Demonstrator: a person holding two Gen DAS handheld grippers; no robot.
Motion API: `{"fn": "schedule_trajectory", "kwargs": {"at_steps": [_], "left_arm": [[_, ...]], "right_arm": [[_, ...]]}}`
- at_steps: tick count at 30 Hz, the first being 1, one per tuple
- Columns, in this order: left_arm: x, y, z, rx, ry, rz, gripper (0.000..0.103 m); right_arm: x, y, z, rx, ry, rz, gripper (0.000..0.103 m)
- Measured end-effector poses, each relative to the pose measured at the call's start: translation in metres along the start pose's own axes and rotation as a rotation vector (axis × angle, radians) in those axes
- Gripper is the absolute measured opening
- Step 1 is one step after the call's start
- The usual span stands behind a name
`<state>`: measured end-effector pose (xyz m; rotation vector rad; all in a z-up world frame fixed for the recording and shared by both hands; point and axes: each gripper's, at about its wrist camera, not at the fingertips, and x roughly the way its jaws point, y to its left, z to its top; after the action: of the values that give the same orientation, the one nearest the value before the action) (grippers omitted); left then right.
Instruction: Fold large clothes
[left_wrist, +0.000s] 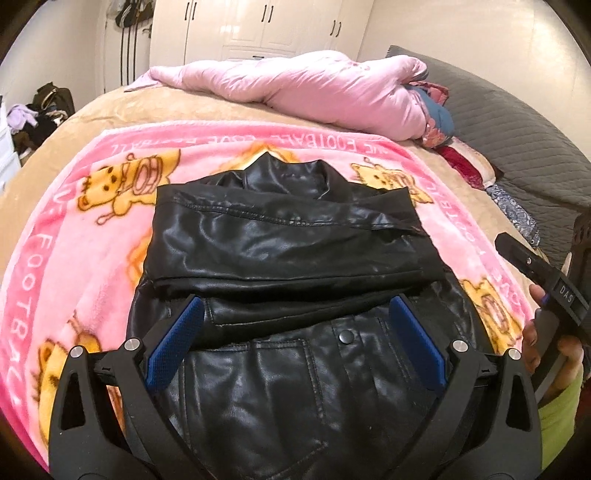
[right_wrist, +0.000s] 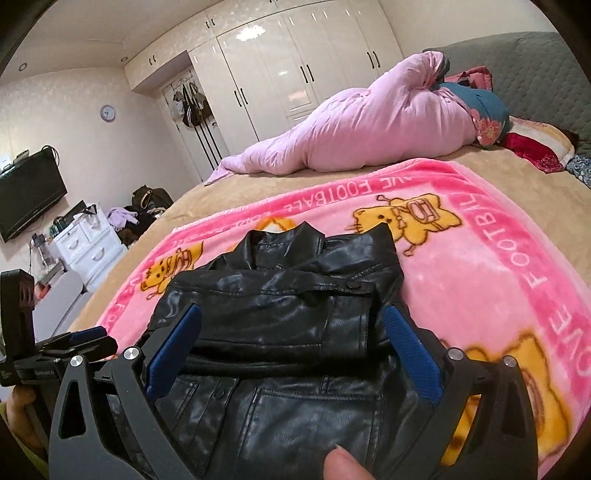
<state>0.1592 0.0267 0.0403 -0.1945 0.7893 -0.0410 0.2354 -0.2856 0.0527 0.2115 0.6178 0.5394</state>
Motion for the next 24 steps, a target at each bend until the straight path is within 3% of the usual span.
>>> {"fn": "schedule_trajectory", "kwargs": {"at_steps": [24], "left_arm": [[-0.032,0.006,-0.029,-0.001,-0.024,-0.027,0.094]], "right_arm": [[-0.033,0.029,-0.033,-0.044,0.041,0.011,0.099]]}}
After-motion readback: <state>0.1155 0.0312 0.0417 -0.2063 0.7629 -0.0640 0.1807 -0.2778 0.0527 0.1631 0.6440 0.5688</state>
